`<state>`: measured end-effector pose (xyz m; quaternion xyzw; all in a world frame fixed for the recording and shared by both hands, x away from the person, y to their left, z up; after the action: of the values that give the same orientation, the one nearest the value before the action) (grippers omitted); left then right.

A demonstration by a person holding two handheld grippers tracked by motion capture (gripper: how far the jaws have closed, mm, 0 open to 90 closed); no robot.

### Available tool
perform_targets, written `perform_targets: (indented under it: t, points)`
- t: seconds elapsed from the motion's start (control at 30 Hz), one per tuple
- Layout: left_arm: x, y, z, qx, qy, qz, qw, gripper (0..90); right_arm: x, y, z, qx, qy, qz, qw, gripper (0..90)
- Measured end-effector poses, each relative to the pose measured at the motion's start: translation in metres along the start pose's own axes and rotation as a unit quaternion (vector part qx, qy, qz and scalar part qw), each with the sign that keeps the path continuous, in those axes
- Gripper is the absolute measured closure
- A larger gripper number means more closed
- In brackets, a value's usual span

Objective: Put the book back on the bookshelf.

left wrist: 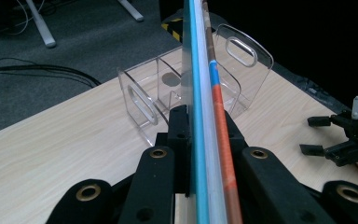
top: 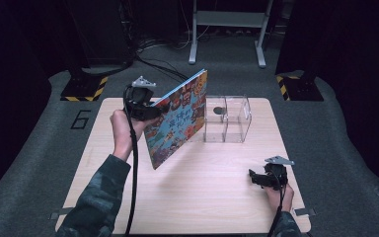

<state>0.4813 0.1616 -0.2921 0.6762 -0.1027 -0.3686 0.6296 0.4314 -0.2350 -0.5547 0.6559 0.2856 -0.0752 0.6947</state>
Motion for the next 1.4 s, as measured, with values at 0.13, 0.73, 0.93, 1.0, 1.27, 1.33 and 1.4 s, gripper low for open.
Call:
perform_targets:
  t: [0.13,0.73,0.93,1.0,1.27,1.33,1.4]
  points:
    - [0.005,-0.002,0.000,0.001,0.012,-0.003,0.9999,80.7,0.000,0.000,0.000,-0.001,0.001,-0.001,1.0000,13.9]
    - [0.034,-0.007,0.010,-0.011,0.059,0.017,0.9980,80.7,0.000,0.000,0.000,-0.003,-0.001,-0.001,1.0000,14.7]
    - [0.042,-0.013,0.011,-0.021,0.072,0.021,0.9970,80.7,0.000,0.000,0.000,-0.003,-0.001,-0.001,1.0000,14.7]
    - [0.043,-0.014,0.010,-0.019,0.074,0.021,0.9969,80.7,0.000,0.000,-0.001,-0.003,-0.002,-0.001,1.0000,14.8]
    - [0.052,-0.023,0.011,-0.037,0.088,0.035,0.9948,80.6,-0.001,0.000,-0.001,-0.005,0.000,-0.001,1.0000,14.9]
    - [0.053,-0.024,0.011,-0.038,0.090,0.035,0.9946,80.6,0.000,0.000,0.000,-0.008,0.001,0.000,1.0000,14.8]
    - [0.054,-0.025,0.010,-0.042,0.091,0.038,0.9942,80.6,0.000,0.000,0.000,-0.008,0.001,0.000,1.0000,15.0]
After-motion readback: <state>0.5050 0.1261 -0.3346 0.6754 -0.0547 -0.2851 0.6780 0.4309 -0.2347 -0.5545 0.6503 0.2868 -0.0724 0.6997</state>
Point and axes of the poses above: each handheld gripper's, and its own axes: x roughly forward along the jaws, y roughly out of its top, z roughly to its right, the point moved 4 cm from there along x, roughly forward along the jaws, and after that the axes turned 12 degrees about z, right-handed, at the moved point
